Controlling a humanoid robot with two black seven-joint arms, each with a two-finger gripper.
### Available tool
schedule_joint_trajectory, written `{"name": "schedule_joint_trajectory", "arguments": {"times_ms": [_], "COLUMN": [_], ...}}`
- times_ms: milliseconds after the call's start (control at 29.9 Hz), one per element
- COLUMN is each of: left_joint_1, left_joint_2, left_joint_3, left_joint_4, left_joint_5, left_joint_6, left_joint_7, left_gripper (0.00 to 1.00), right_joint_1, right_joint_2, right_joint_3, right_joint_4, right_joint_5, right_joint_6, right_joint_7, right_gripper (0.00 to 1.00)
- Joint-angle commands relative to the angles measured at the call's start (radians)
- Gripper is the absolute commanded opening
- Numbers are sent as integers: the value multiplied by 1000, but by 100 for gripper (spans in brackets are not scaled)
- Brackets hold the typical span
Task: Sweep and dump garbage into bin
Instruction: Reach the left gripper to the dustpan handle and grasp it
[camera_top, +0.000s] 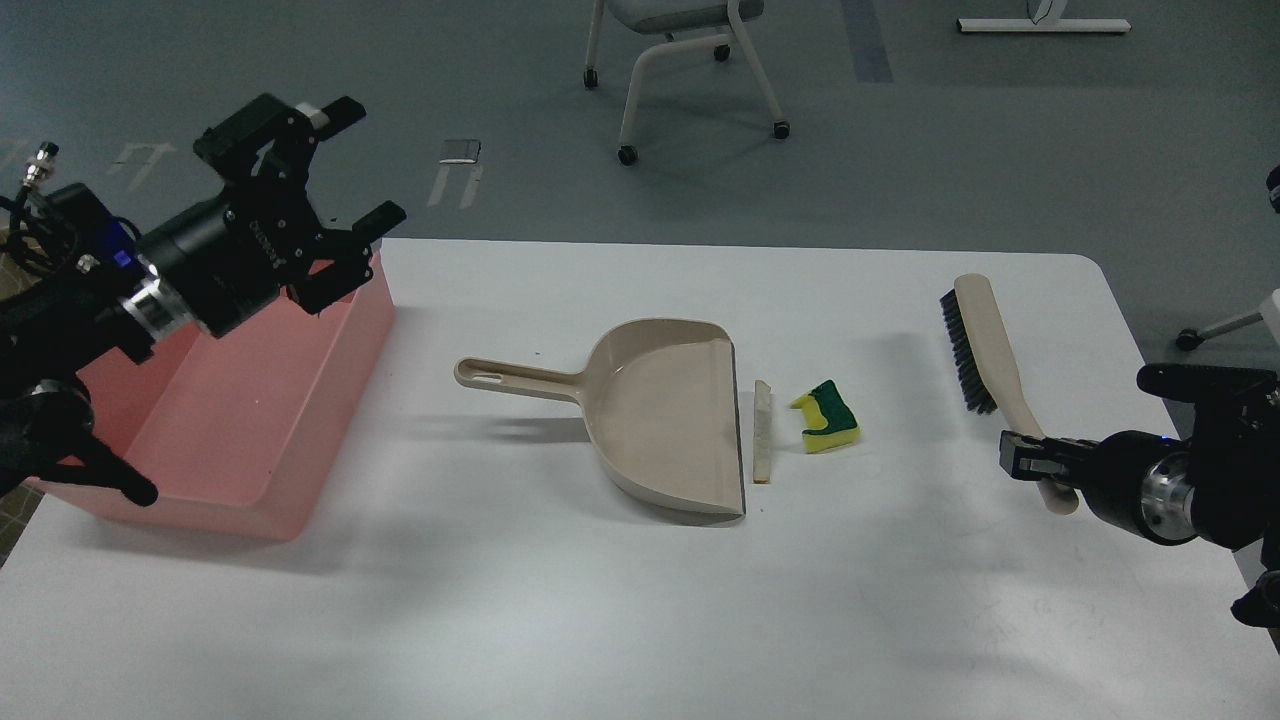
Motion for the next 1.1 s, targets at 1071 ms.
{"name": "schedule_joint_trajectory", "arguments": {"times_ms": [1071], "left_joint_1": [119], "left_joint_2": [-411], "left_joint_3": [147], "left_joint_4": [259], "left_joint_5": [335], "left_joint_6": [271], "left_joint_7": [55], "left_gripper": [92], "right_joint_1": [-26], "right_joint_2": [3], "right_joint_3": [41], "right_joint_4": [15], "right_joint_5": [0], "right_joint_6": [-2], "right_joint_7": [-6], "right_gripper": [0]}}
